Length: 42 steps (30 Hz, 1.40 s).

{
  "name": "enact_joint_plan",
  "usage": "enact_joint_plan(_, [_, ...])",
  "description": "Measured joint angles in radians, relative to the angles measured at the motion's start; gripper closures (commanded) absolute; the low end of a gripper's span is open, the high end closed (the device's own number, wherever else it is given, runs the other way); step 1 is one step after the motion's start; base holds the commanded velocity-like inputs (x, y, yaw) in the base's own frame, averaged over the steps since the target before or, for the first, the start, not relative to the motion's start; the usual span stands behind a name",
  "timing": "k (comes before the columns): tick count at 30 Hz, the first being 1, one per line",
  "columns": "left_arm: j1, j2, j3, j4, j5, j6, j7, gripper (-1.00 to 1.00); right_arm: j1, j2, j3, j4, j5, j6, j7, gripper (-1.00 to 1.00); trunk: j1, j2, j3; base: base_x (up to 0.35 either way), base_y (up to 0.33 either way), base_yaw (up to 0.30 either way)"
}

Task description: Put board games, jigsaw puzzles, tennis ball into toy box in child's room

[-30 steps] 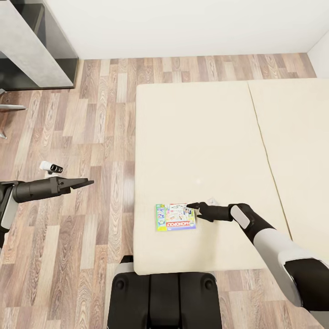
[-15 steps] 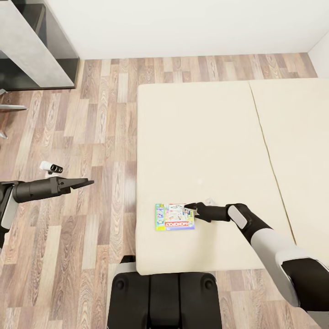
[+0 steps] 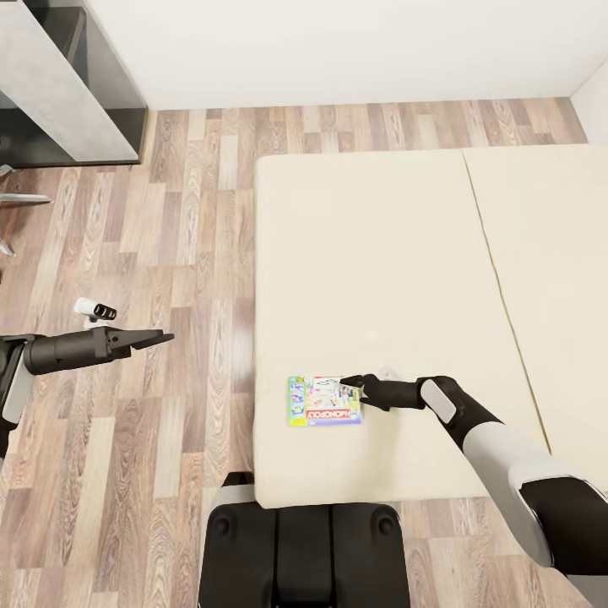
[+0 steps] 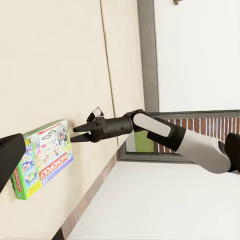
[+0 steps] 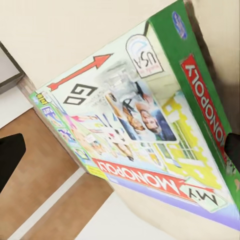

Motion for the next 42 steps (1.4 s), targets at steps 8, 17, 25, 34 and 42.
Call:
enact_joint_plan(8, [0.000, 0.000, 0.000, 0.000, 0.001, 0.000, 0.000, -1.00, 0.000, 0.000, 0.000, 0.000, 0.000, -0.001, -0.001, -1.00, 0.000, 0.000, 0.000, 0.000, 0.018, 0.000])
enact_joint_plan(17, [0.000, 0.000, 0.001, 0.000, 0.001, 0.000, 0.000, -1.00, 0.001, 0.000, 0.000, 0.000, 0.000, -0.003, -0.003, -1.00, 0.000, 0.000, 0.000, 0.000, 0.000, 0.000])
enact_joint_plan(25, [0.000, 0.000, 0.001, 0.000, 0.001, 0.000, 0.000, -1.00, 0.001, 0.001, 0.000, 0.000, 0.001, -0.003, -0.003, -1.00, 0.000, 0.000, 0.000, 0.000, 0.000, 0.000])
enact_joint_plan(34, [0.000, 0.000, 0.001, 0.000, 0.001, 0.000, 0.000, -1.00, 0.001, 0.001, 0.000, 0.000, 0.000, -0.004, -0.003, -1.00, 0.000, 0.000, 0.000, 0.000, 0.000, 0.000])
enact_joint_plan(42, [0.000, 0.000, 0.002, 0.000, 0.001, 0.000, 0.000, -1.00, 0.001, 0.001, 0.000, 0.000, 0.000, -0.005, -0.003, -1.00, 0.000, 0.000, 0.000, 0.000, 0.054, 0.000])
